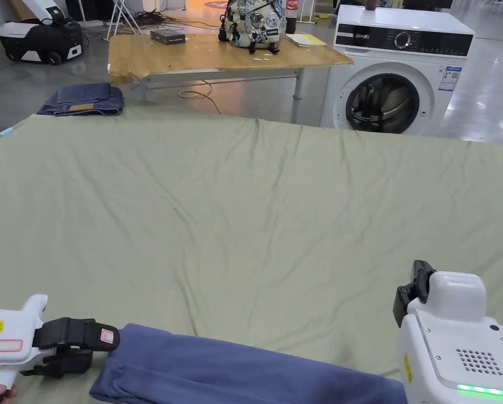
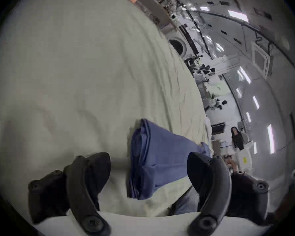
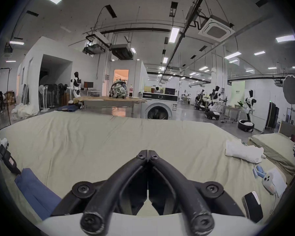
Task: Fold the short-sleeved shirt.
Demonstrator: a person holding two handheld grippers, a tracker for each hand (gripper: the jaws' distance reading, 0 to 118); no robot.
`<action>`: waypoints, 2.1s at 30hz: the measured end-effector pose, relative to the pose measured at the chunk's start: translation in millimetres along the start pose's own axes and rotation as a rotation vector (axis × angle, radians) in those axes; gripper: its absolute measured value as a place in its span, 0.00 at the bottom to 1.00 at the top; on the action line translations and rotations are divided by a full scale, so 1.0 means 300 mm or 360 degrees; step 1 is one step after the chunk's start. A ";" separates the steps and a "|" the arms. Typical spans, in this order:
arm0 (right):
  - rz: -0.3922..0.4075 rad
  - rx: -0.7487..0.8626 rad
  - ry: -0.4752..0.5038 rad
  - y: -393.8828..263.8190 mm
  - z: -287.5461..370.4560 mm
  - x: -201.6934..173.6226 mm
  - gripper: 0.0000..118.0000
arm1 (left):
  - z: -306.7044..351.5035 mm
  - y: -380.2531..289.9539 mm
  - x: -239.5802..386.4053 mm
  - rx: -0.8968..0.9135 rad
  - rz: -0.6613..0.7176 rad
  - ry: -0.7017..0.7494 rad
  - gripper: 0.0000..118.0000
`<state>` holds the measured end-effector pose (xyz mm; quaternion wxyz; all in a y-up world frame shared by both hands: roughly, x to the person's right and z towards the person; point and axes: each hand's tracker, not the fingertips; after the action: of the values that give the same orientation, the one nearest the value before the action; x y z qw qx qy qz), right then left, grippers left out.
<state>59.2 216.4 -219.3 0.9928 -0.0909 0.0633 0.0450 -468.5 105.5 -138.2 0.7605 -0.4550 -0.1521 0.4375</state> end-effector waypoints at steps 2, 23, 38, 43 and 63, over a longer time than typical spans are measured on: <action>0.0001 -0.0018 0.0005 -0.004 -0.005 0.002 0.00 | -0.019 -0.011 -0.012 0.0051 0.0025 -0.0082 0.80; -0.0004 -0.0026 0.0027 -0.020 0.006 0.050 0.00 | -0.073 -0.040 0.132 0.0046 -0.0117 0.0028 0.05; -0.0007 -0.0028 0.0058 -0.011 -0.011 0.038 0.00 | 0.157 -0.010 0.210 0.0218 -0.0148 0.0356 0.05; -0.0007 -0.0032 0.0070 -0.007 -0.012 0.036 0.00 | 0.119 -0.035 0.324 0.0204 -0.0123 0.0035 0.05; -0.0028 -0.0087 -0.0008 -0.039 0.018 0.118 0.00 | -0.637 -0.184 0.606 -0.0332 -0.0494 0.0445 0.05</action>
<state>96.1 208.8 -216.9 0.9905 -0.1184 0.0586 0.0381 -215.3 133.7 -226.2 0.7812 -0.5586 -0.1577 0.2300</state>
